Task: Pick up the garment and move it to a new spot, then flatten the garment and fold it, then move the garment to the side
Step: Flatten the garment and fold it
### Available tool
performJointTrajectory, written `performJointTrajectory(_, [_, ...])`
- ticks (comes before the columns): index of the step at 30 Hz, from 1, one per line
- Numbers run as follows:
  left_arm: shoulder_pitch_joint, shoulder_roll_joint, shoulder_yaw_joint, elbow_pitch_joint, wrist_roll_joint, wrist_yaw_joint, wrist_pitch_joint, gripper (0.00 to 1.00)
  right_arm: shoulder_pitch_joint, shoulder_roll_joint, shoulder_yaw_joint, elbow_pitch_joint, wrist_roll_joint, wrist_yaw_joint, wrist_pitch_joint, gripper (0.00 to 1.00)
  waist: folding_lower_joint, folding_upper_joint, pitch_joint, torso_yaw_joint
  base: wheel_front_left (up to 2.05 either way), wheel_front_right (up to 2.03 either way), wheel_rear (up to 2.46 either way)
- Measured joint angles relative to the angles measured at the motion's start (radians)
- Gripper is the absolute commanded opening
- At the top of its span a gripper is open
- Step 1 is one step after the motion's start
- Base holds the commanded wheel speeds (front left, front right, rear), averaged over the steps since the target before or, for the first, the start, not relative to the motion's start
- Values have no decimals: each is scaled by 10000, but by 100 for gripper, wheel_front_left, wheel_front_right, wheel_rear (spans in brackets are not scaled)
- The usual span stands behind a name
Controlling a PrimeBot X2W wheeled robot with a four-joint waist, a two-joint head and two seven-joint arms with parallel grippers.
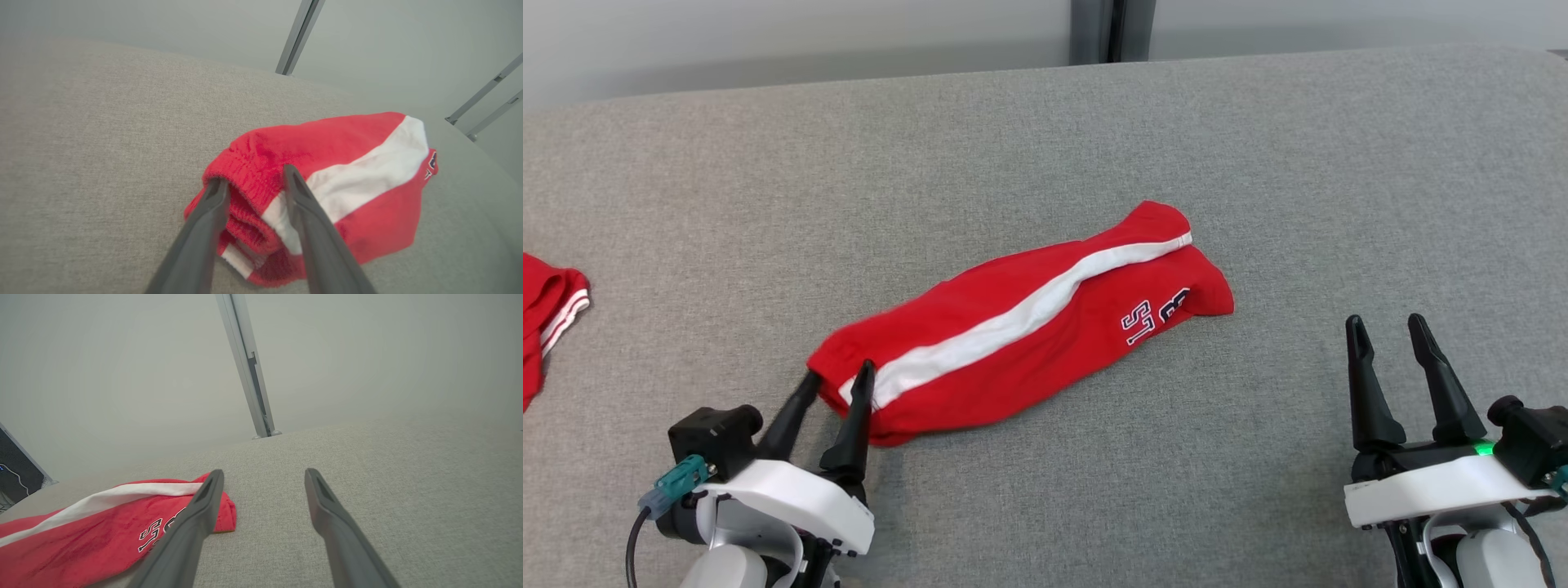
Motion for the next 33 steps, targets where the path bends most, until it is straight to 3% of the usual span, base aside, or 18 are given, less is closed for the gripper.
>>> performJointTrajectory(9, [-145,63,52,709,734,420,-1147,100,90,-33,-209,-96,-165,0,148,100,0,0,-330,158,0,0,0])
performJointTrajectory(16, [-109,165,336,213,1127,859,-1756,100,292,-102,-401,-240,-244,0,267,100,0,0,-705,308,0,0,0])
performJointTrajectory(21, [-66,476,345,-401,1778,1122,-1923,100,494,-117,-573,-355,-351,0,395,100,0,0,-888,442,0,0,0])
performJointTrajectory(33, [326,514,161,-834,1779,1285,-1772,100,683,-144,-658,-648,-495,0,625,100,0,0,-957,668,0,0,0])
